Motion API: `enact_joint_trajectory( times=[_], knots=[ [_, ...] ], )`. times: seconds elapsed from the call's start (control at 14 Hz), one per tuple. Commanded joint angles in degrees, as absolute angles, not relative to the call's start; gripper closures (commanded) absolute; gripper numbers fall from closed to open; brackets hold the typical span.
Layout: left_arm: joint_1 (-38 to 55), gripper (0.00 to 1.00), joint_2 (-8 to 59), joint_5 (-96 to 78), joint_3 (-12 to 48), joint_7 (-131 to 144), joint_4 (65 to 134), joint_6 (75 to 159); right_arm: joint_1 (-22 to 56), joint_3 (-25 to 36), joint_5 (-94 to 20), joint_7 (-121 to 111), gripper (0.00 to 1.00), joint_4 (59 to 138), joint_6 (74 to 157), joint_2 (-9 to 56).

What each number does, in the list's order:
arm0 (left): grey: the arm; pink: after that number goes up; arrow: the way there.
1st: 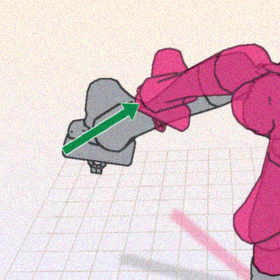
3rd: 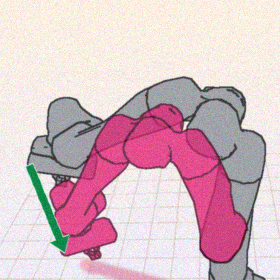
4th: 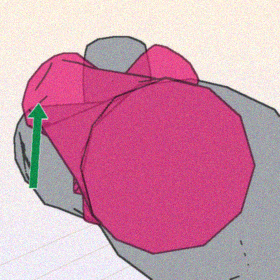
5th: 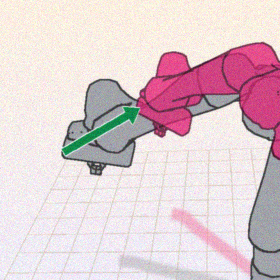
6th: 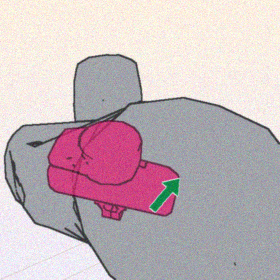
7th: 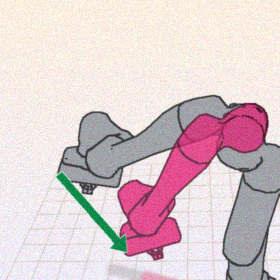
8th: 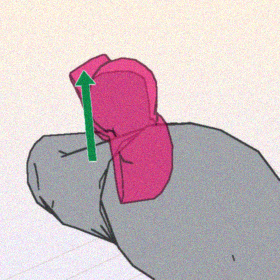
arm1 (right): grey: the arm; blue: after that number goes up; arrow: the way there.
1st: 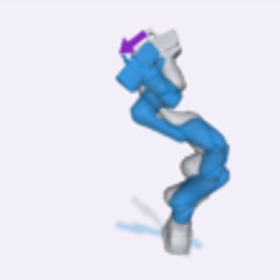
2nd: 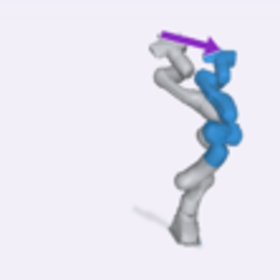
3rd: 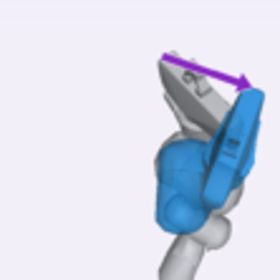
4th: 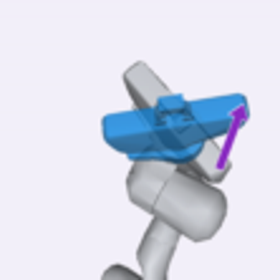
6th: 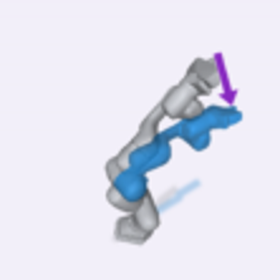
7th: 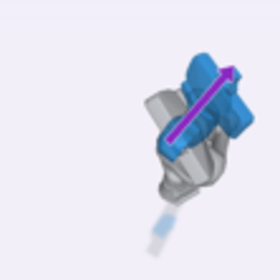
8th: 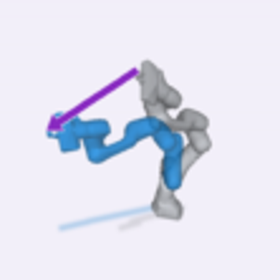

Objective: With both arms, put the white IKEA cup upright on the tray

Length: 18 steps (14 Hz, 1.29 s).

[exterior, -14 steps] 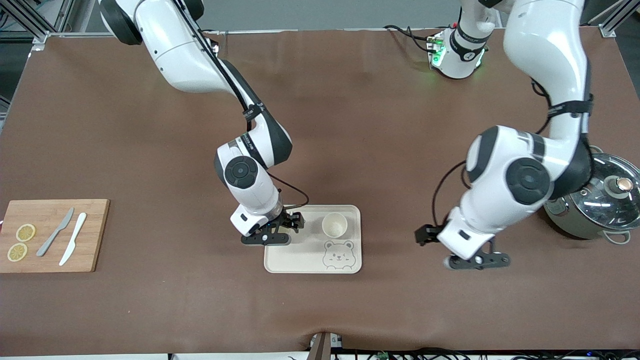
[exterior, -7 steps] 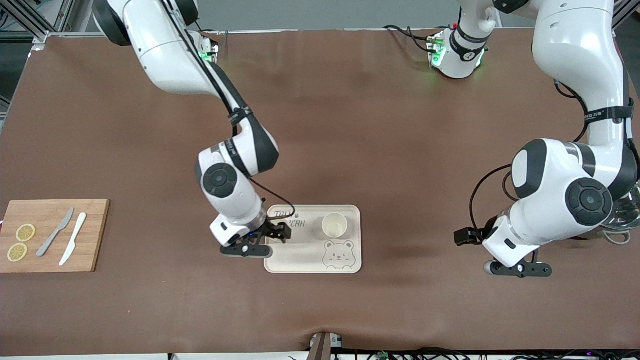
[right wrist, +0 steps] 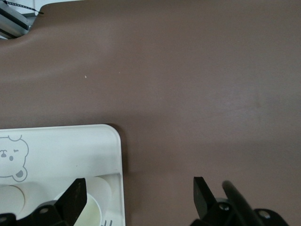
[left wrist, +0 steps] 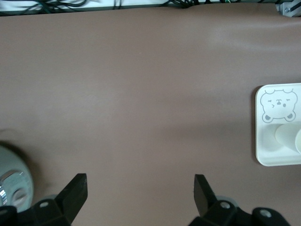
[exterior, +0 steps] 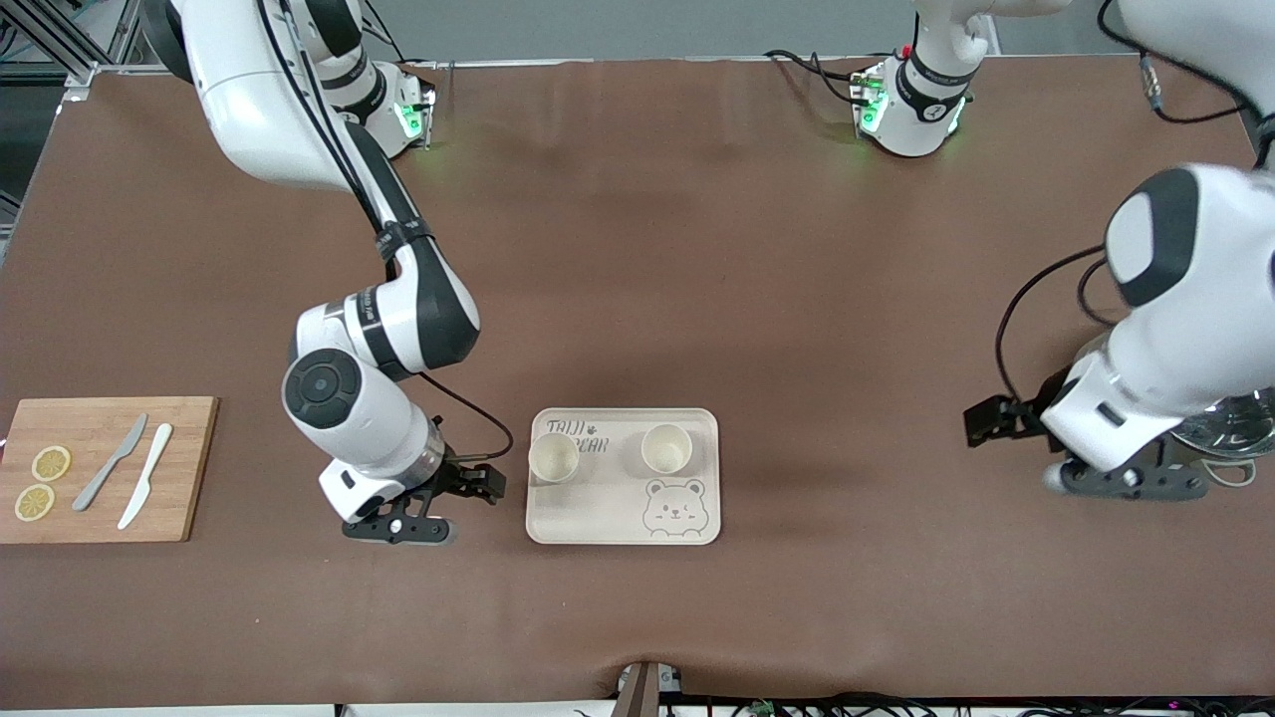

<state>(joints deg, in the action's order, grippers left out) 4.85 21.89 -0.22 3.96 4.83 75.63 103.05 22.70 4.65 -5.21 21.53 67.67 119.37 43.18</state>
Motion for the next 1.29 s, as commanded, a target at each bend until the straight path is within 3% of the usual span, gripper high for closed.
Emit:
enact_joint_trajectory(
  times=[0.0, 0.29, 0.79, 1.21],
  knots=[
    [3.6, 0.00, 11.9, 0.4, 4.1, 2.7, 84.9, 102.0, 20.7, 4.2, -4.7, 21.0, 0.00, 68.1, 115.1, 40.4],
    [3.6, 0.00, 8.1, 0.4, 4.2, 2.6, 85.8, 97.9, 17.2, 4.7, -4.7, 20.6, 0.00, 72.3, 114.5, 34.4],
    [3.5, 0.00, 8.2, 0.5, 4.1, -2.3, 85.8, 93.2, 11.2, 4.7, -4.7, 11.0, 0.00, 81.5, 112.9, 24.1],
    [3.5, 0.00, 9.4, 3.4, 3.8, -1.3, 85.1, 94.4, 5.2, 4.8, -4.7, 0.5, 0.00, 89.7, 111.4, 15.4]
  ],
)
